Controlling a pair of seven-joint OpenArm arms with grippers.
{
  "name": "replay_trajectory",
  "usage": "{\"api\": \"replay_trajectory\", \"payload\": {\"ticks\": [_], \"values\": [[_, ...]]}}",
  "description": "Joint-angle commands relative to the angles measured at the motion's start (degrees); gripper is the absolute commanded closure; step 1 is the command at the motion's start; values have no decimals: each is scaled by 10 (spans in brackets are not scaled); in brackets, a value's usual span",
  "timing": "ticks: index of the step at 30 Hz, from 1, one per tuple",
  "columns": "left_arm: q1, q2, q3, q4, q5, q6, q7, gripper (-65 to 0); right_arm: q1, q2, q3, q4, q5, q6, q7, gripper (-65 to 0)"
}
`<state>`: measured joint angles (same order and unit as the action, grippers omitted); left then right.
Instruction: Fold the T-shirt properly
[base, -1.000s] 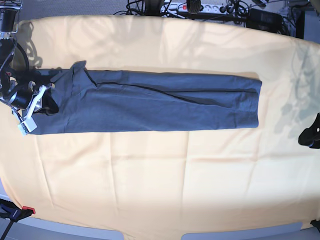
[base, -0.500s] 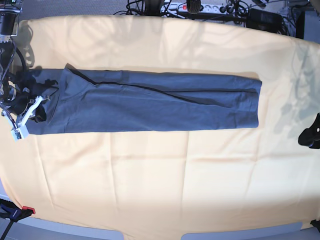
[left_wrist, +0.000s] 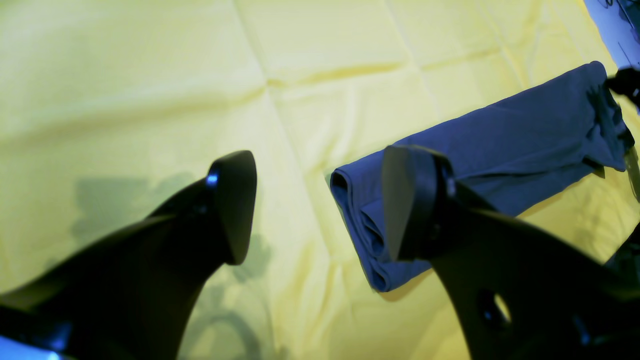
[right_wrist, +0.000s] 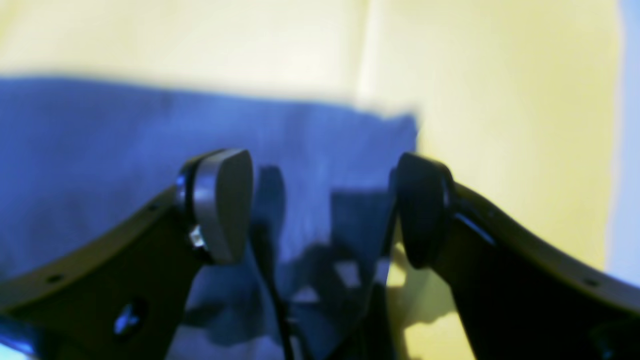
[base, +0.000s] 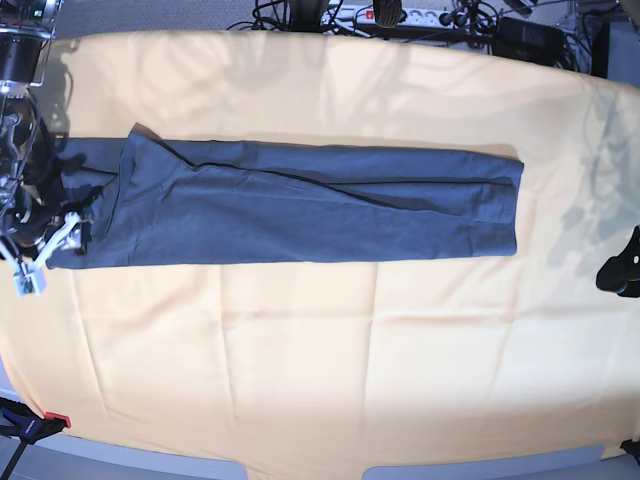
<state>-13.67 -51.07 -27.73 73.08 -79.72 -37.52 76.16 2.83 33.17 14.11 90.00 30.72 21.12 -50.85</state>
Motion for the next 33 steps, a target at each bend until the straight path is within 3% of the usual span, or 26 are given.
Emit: {"api": "replay_trajectory", "payload": {"ticks": [1,4,7,9,13,18,23,33], "values": [[-11,-18,-6,7,-11,0,-7,-411,8,13,17,22,26,9,5,-412],[-11,-18,-6,7,-7,0,-7,-411,5,12,56,48,135,64,-55,-242],[-11,-18,-6,7,14,2,-7,-411,1,11,77,48,230,128,-135,-6],[-11,-18,-6,7,34,16,-7,-411,-18,9,76,48,247,146,-143,0],[-11,-16,-6,7,78,32,-11,-411,-73,-8,76,47,208,182,-64,0],[-11,-3,-6,7,147,60,-29,-411,-110,-55,76,32,89,174,24,0],[7,21,-6,7,169,63,-30,-411,-109,-89,76,-5,12,133,49,0],[109,99,-6,7,153,72,-42,-412,-106,-92,76,-13,7,121,48,0]]}}
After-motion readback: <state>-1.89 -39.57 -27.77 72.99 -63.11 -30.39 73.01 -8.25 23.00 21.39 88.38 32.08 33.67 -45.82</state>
